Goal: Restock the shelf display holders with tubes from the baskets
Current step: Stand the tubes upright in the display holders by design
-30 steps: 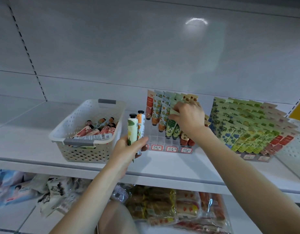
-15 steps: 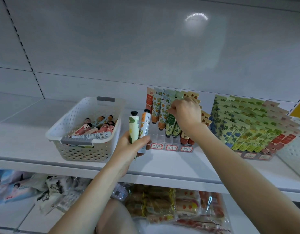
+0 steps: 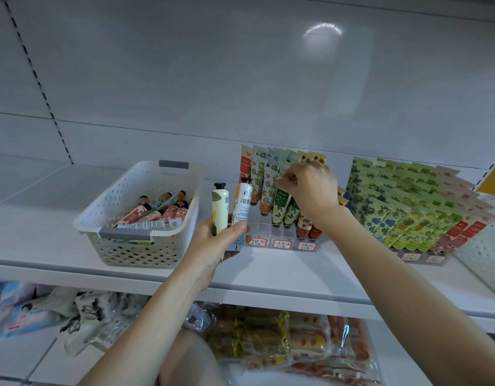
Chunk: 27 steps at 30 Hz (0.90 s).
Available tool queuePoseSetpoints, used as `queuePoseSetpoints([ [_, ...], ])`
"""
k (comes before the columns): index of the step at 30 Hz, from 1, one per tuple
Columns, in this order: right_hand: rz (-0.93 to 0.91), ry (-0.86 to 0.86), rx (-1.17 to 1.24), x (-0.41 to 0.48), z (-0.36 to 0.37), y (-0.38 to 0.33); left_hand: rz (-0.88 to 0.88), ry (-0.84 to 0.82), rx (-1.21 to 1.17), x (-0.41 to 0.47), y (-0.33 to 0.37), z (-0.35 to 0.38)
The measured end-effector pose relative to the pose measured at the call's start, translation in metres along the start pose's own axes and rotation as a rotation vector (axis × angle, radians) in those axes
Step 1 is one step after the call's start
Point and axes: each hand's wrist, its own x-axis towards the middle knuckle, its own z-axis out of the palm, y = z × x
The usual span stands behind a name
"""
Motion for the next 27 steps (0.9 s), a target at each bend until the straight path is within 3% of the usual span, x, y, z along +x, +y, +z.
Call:
queuePoseSetpoints([
  [3, 0.001, 0.081, 0.019, 0.001, -0.001, 0.001, 0.008, 0.006, -0.006, 0.0, 0.001, 0.001],
  [6, -0.031, 0.147, 0.397, -0.003, -0.013, -0.012, 0.024, 0.005, -0.006, 0.0, 0.004, 0.003],
  [8, -0.047, -0.026, 0.619, -0.006, -0.022, -0.025, 0.057, 0.005, 0.028, -0.001, 0.006, 0.005],
  [11, -0.07, -0.306, 0.747, -0.01, -0.026, -0.036, 0.103, 0.019, 0.04, -0.003, 0.009, 0.007],
  [15, 0.094, -0.288, 0.977, -0.011, -0.027, -0.029, 0.091, 0.047, -0.132, -0.007, 0.011, 0.001],
  [19, 0.225, -0.39, 1.21, -0.018, -0.027, -0.021, 0.152, 0.117, -0.184, -0.006, 0.018, -0.003],
  [22, 0.203, -0.529, 1.198, -0.024, -0.026, -0.013, 0.258, 0.192, -0.15, -0.002, 0.026, -0.004],
  [27, -0.021, -0.705, 0.848, -0.027, -0.029, -0.014, 0.41, 0.173, 0.026, 0.001, 0.036, -0.002],
])
